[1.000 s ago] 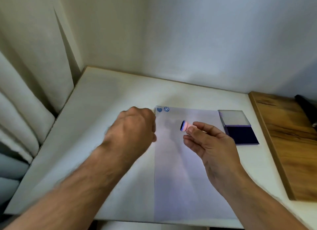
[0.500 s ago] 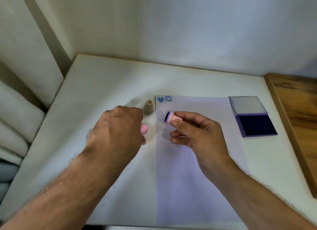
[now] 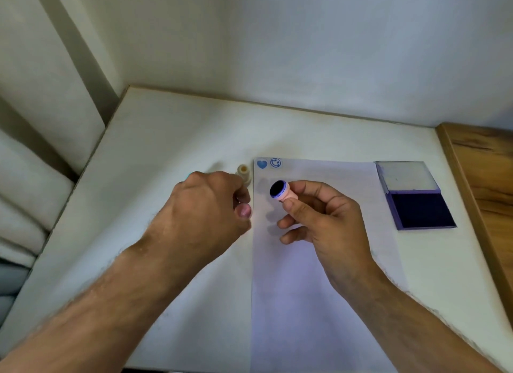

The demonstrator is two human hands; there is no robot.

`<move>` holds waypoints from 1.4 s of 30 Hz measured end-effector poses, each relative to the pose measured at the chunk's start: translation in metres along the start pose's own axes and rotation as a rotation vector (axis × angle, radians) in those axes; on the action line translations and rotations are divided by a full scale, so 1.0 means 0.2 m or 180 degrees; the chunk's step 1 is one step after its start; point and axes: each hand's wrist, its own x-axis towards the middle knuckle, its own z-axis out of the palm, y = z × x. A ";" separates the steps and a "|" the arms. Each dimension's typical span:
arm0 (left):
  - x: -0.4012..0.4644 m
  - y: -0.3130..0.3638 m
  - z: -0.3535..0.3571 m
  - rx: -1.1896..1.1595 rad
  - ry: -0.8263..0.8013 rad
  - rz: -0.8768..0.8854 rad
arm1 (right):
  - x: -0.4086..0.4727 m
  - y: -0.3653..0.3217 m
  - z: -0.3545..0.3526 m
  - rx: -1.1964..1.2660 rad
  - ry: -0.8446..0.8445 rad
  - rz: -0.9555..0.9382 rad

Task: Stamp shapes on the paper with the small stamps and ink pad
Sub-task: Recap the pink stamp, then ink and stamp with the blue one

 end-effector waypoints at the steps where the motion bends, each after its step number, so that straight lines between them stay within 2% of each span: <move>1: 0.00 0.01 -0.01 -0.0199 -0.0019 -0.0004 | 0.00 0.00 0.00 -0.0041 0.0024 -0.0029; 8: -0.01 0.04 -0.05 -0.0537 -0.0369 0.0105 | 0.01 0.00 -0.03 -0.0143 0.0108 -0.0213; 14: 0.00 0.03 -0.12 -0.1085 0.0098 0.0014 | 0.01 -0.01 -0.03 -0.0137 0.0027 -0.0270; 18: 0.02 0.04 -0.13 -0.1842 0.0341 -0.0258 | 0.00 -0.02 -0.03 -0.0161 -0.0040 -0.0406; 21: 0.03 0.04 -0.12 -0.2513 0.0008 -0.0434 | 0.00 -0.02 -0.03 -0.0230 -0.0052 -0.0473; 25: 0.03 0.04 -0.11 -0.3233 -0.0652 -0.0318 | 0.00 -0.01 -0.03 -0.0393 -0.0078 -0.0528; 29: 0.01 0.05 -0.11 -0.3138 -0.1025 -0.0121 | -0.01 -0.01 -0.03 -0.0484 -0.0098 -0.0583; 34: 0.01 0.05 -0.10 -0.2990 -0.1184 0.0033 | -0.01 -0.01 -0.03 -0.0617 -0.0057 -0.0648; 42: 0.03 0.03 -0.10 -0.2993 -0.0900 -0.0043 | -0.04 -0.01 -0.01 -0.0889 0.0098 -0.1095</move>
